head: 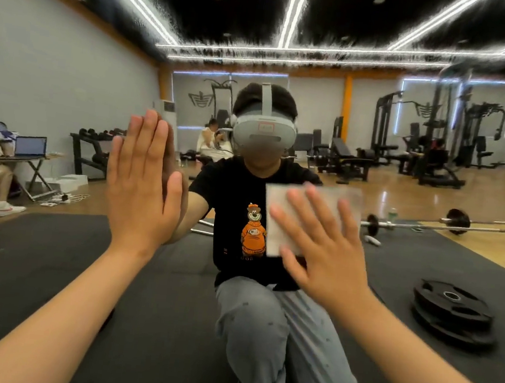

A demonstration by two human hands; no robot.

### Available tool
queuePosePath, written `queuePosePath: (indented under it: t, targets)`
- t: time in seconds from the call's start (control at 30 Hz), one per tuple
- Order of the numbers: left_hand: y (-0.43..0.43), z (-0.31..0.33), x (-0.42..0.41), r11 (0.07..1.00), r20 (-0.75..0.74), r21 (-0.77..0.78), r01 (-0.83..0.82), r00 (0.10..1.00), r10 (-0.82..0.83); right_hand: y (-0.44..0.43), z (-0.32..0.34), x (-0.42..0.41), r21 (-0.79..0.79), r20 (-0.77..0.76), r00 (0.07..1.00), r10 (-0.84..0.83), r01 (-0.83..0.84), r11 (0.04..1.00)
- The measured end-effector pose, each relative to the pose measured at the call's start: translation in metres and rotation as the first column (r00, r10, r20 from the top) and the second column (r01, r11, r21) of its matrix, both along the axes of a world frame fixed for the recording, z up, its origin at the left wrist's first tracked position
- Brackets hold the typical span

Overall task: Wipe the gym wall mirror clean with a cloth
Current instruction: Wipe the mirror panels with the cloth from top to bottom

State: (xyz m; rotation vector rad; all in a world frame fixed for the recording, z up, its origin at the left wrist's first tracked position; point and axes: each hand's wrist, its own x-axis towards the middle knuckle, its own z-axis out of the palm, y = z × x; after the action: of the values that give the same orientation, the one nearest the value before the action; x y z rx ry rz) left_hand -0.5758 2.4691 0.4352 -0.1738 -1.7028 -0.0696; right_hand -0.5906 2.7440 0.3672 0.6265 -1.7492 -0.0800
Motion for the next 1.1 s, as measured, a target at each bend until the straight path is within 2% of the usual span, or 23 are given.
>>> queuePosePath:
  t: [0.1, 0.2, 0.3, 0.37, 0.43, 0.6, 0.77, 0.9, 1.0, 1.1]
  targets:
    - [-0.001, 0.000, 0.000, 1.000, 0.011, -0.008, -0.017, 1.000, 0.017, -0.014, 0.081, -0.003, 0.036, -0.039, 0.999, -0.010, 0.011, 0.999]
    - [-0.001, 0.000, -0.001, 0.999, 0.005, -0.018, -0.027, 1.000, 0.027, -0.036, 0.129, -0.003, -0.078, -0.034, 0.999, -0.040, 0.037, 0.996]
    - [-0.001, 0.000, 0.000, 0.999, -0.008, -0.022, -0.025, 1.000, 0.024, -0.058, 0.127, 0.000, -0.209, -0.021, 0.998, -0.063, 0.057, 0.976]
    - [-0.001, 0.000, 0.000, 1.000, -0.016, -0.019, -0.017, 1.000, 0.017, -0.068, 0.108, 0.001, -0.241, -0.012, 0.998, -0.056, 0.052, 0.969]
    - [-0.001, 0.000, 0.000, 1.000, -0.015, -0.018, -0.001, 1.000, 0.000, -0.073, 0.081, 0.002, -0.202, -0.009, 0.999, -0.039, 0.036, 0.979]
    - [-0.002, -0.001, 0.000, 1.000, -0.003, -0.023, 0.015, 1.000, -0.015, -0.069, -0.007, 0.004, 0.032, 0.018, 0.999, -0.036, 0.035, 0.999]
    - [-0.002, 0.000, 0.000, 1.000, 0.005, -0.016, 0.003, 1.000, -0.002, -0.038, -0.062, 0.002, 0.361, -0.019, 0.996, -0.089, 0.090, 0.928]
    - [-0.001, 0.000, 0.000, 1.000, -0.005, -0.018, 0.011, 1.000, -0.011, -0.023, -0.038, -0.001, 0.444, -0.025, 0.999, -0.031, 0.039, 0.895]
    - [-0.002, 0.000, 0.001, 1.000, -0.009, -0.019, 0.019, 1.000, -0.020, -0.025, 0.007, -0.002, 0.383, -0.043, 0.999, 0.005, 0.012, 0.924]
    - [-0.004, 0.004, 0.006, 0.995, 0.011, -0.018, 0.100, 0.995, -0.100, -0.034, 0.071, -0.003, 0.280, -0.092, 0.996, -0.010, 0.035, 0.959]
